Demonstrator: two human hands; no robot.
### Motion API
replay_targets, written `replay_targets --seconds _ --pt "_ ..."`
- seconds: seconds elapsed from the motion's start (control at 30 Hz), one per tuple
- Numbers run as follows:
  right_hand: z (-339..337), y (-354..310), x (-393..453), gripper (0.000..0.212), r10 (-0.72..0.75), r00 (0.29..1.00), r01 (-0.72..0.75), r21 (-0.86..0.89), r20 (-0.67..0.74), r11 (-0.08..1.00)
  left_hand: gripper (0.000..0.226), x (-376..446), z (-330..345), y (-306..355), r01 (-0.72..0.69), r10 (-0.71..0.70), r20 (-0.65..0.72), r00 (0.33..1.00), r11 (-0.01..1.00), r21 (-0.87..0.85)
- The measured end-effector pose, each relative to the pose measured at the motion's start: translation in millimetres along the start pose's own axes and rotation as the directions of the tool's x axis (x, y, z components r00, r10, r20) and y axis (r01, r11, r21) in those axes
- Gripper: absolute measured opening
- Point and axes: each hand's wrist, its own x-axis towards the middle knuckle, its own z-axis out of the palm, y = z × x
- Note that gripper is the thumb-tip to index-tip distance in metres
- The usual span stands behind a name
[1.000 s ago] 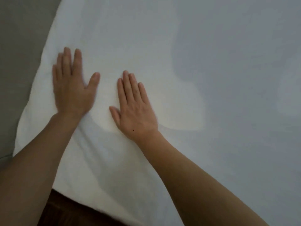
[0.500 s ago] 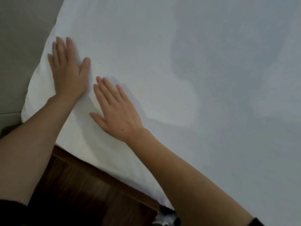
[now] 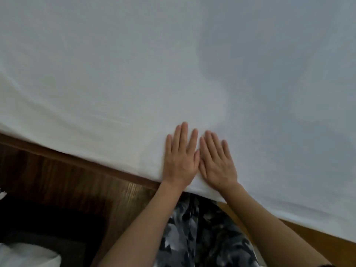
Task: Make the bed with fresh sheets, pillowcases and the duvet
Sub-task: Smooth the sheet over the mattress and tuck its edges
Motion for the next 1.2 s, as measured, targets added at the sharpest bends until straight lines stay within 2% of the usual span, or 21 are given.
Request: replay_targets --seconds 0.13,0.2,0.3,0.4,0.5,0.63,0.7,0.77,0.83,0.9,0.93,1.0,1.1,1.2 --pt "12.7 -25.6 -61.7 0.059 -0.006 1.000 0.006 -0.001 -0.010 1.000 0.054 -37.1 17.3 22.5 0.118 -0.118 0.035 0.992 0.993 -0.005" --pt "7.1 -31.9 -79.1 0.058 0.021 0.999 -0.023 0.032 0.044 0.999 0.056 -52.2 15.2 31.5 0.191 -0.188 0.106 0.977 0.981 -0.021" --pt "-20.2 -33.7 -105.5 0.055 0.042 0.987 -0.055 0.080 0.152 0.995 0.057 -75.2 -3.0 45.7 0.198 -0.188 0.222 0.957 0.980 -0.021" --pt "-72.0 -26.2 -136.9 0.058 0.216 0.954 -0.243 0.115 0.208 0.963 0.060 -97.9 -41.1 71.2 0.189 -0.150 0.378 0.914 0.980 -0.067" --pt "-137.8 -14.1 -172.1 0.062 0.428 0.876 -0.472 0.210 0.221 0.856 0.061 -118.1 -96.4 105.7 0.103 -0.049 0.489 0.871 0.991 -0.083" --pt "-232.0 -11.3 -238.7 0.064 0.686 0.701 -0.700 0.373 0.197 0.609 0.056 -143.3 -181.7 153.5 -0.043 0.104 0.548 0.830 0.991 -0.124" --pt "-272.6 -15.1 -275.9 0.063 0.761 0.604 -0.755 0.477 0.238 0.450 0.054 -156.1 -219.2 176.8 -0.049 0.146 0.578 0.803 0.982 -0.181" --pt "-307.9 -20.1 -313.2 0.059 0.803 0.499 -0.792 0.549 0.328 0.268 0.049 -170.3 -250.7 200.1 0.014 0.149 0.609 0.779 0.967 -0.255" --pt "-337.2 -25.2 -350.3 0.051 0.809 0.415 -0.783 0.617 0.416 0.084 0.041 -182.8 -274.7 223.2 0.161 0.129 0.663 0.738 0.920 -0.358" --pt "-362.7 -33.4 -388.9 0.045 0.833 0.348 -0.724 0.688 0.430 -0.054 0.029 -191.8 -294.1 245.5 0.247 0.149 0.697 0.702 0.866 -0.434" --pt "-375.3 -39.1 -408.0 0.042 0.858 0.301 -0.684 0.721 0.416 -0.110 0.024 -195.9 -303.2 256.6 0.243 0.178 0.699 0.693 0.855 -0.458" --pt "-396.3 -54.6 -445.4 0.039 0.916 0.161 -0.578 0.787 0.367 -0.214 0.019 -204.4 -321.6 279.2 0.181 0.257 0.676 0.690 0.844 -0.505" --pt "-412.9 -85.2 -488.4 0.032 0.944 -0.098 -0.332 0.884 0.315 -0.329 0.015 -215.9 -346.7 316.9 0.128 0.353 0.648 0.675 0.809 -0.574" --pt "-419.6 -111.5 -509.3 0.024 0.906 -0.264 -0.112 0.922 0.331 -0.370 0.018 -222.6 -359.1 354.7 0.057 0.445 0.643 0.623 0.794 -0.605"
